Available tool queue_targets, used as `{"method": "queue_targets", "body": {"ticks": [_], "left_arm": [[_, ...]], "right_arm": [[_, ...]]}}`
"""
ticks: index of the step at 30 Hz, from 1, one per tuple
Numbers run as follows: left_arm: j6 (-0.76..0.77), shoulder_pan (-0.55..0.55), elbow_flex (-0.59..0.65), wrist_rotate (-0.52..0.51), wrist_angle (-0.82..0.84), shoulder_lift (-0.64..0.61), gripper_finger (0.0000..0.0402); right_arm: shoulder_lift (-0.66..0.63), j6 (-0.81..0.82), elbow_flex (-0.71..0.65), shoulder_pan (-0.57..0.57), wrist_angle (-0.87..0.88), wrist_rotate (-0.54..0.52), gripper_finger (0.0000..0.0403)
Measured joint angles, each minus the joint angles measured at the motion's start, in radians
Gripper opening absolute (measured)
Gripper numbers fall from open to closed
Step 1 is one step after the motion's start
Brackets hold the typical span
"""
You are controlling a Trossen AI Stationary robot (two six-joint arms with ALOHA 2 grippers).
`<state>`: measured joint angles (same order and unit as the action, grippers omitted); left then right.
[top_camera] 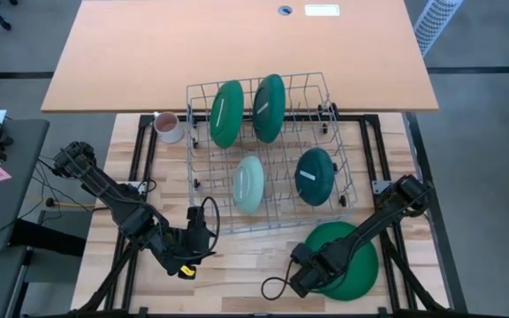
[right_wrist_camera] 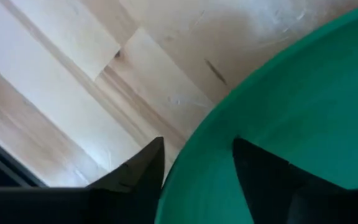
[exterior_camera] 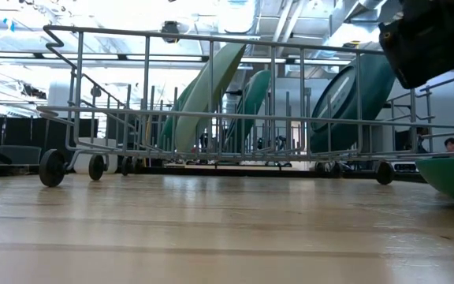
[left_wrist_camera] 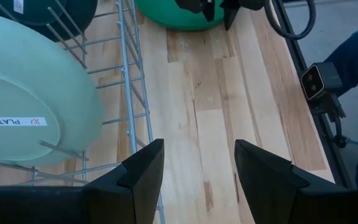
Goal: Sort dishes
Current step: Put the green plate in the dish rack
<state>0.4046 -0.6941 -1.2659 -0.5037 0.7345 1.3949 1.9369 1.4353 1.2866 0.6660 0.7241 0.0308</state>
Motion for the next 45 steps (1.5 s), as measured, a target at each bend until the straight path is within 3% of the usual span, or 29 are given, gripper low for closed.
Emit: {"method": "queue_targets", "body": {"ticks": [8, 14, 23, 29, 35, 41, 45], "left_arm": [[-0.013, 0.000, 0.000, -0.002, 0.000, 0.000, 0.0189], [-0.015, 0.000, 0.000, -0.003, 0.000, 0.000, 0.0189], [-0.002, 0.000, 0.000, -0.002, 0.000, 0.000, 0.0189], [0.000, 0.000, 0.000, -0.002, 0.000, 0.000, 0.0189], [0.017, -0.014, 0.000, 0.000, 0.000, 0.000, 0.0189], [0.019, -0.030, 0.000, 0.000, 0.000, 0.000, 0.0189], [0.019, -0.038, 0.000, 0.000, -0.001, 0.000, 0.0189]], "right_arm": [[-0.002, -0.024, 0.002, 0.006, 0.006, 0.037, 0.0074], [-0.002, -0.055, 0.029, 0.017, 0.032, 0.073, 0.0029], [0.001, -0.064, 0.196, 0.125, 0.070, 0.087, 0.0020], [0.001, -0.136, 0.321, 0.184, 0.067, -0.005, 0.0018], [0.001, -0.232, 0.405, 0.222, -0.073, -0.016, 0.0018], [0.001, -0.409, 0.517, 0.263, -0.163, -0.033, 0.0015], [0.001, -0.630, 0.587, 0.280, -0.201, -0.118, 0.0009]]}}
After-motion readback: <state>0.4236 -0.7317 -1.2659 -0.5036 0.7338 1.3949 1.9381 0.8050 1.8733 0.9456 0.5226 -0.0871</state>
